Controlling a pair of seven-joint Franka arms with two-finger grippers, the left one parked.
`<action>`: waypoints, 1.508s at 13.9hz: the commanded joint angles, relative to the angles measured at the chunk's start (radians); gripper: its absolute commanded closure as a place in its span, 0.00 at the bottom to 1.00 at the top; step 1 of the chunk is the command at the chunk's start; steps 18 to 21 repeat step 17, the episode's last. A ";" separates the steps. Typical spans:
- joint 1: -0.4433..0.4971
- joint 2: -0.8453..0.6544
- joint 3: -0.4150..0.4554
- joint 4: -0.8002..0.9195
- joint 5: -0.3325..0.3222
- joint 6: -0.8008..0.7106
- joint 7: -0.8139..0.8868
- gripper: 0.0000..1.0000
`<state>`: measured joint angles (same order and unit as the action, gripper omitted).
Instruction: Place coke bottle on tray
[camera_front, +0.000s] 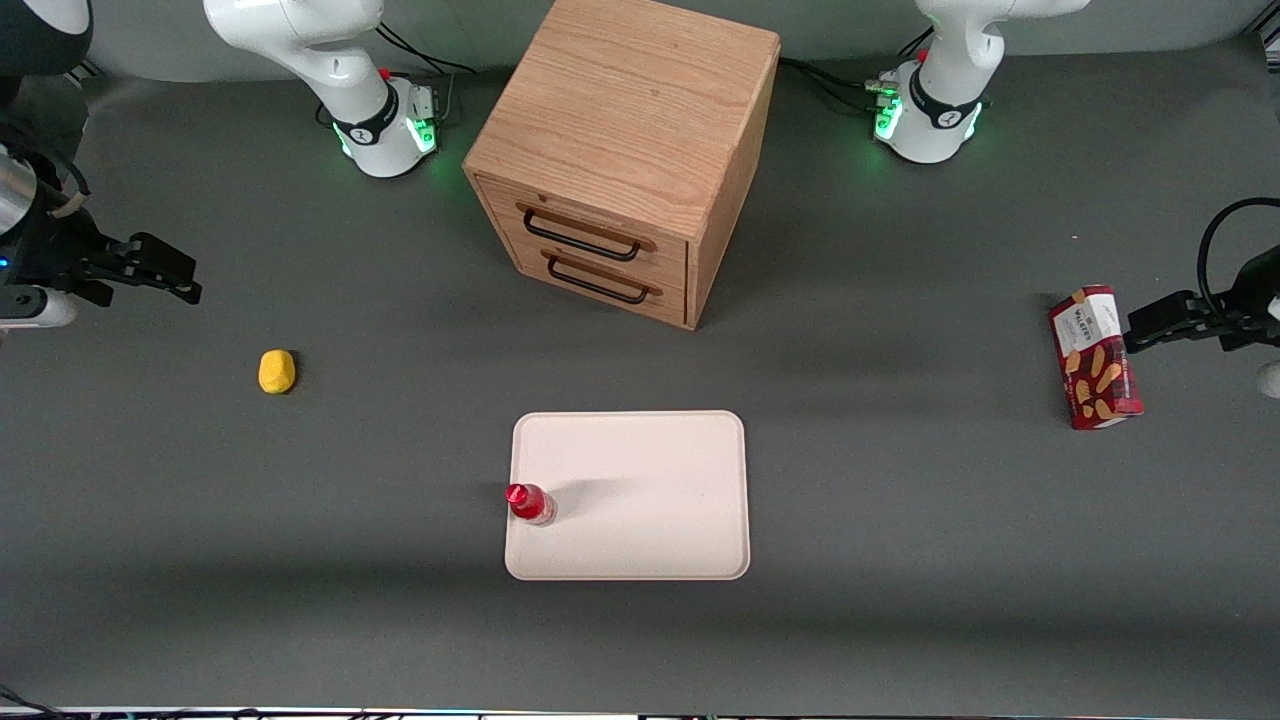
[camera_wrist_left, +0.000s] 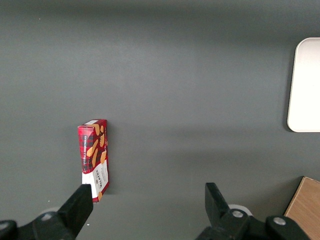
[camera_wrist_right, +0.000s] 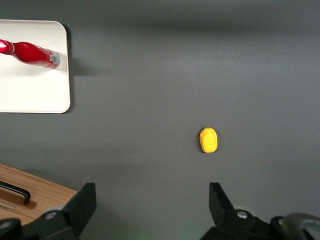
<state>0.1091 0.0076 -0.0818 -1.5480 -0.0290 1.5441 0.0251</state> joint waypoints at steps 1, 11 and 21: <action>-0.051 -0.032 0.013 -0.026 0.026 0.025 -0.086 0.00; -0.046 -0.018 0.002 0.012 0.024 0.022 -0.074 0.00; -0.045 -0.024 0.004 0.009 0.026 0.007 -0.074 0.00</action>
